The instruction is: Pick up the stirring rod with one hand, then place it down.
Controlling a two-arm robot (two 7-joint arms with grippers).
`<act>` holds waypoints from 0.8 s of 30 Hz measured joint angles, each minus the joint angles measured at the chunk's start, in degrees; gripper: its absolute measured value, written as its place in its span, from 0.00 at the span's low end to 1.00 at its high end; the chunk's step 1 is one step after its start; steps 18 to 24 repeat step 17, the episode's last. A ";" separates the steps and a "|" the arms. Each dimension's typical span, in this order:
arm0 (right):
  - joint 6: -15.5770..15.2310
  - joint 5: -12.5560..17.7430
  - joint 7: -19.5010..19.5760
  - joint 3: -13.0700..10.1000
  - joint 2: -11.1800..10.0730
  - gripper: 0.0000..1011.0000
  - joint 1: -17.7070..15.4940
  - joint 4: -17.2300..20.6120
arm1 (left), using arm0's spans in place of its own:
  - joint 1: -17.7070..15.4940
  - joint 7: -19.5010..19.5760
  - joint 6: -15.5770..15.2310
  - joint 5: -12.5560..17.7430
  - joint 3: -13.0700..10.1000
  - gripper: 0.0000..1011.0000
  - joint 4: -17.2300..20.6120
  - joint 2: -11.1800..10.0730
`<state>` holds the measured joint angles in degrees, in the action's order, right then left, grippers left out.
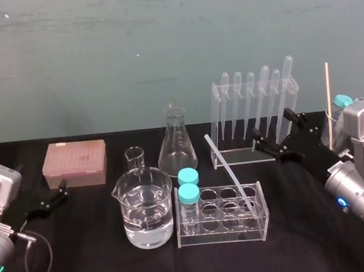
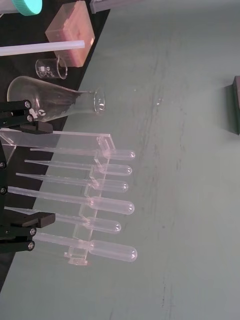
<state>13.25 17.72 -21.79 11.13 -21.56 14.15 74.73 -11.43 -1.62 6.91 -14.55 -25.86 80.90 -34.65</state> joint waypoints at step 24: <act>0.43 0.15 -0.20 0.08 0.04 0.99 0.11 -0.04 | 0.00 0.00 0.00 0.00 0.00 0.99 0.00 0.00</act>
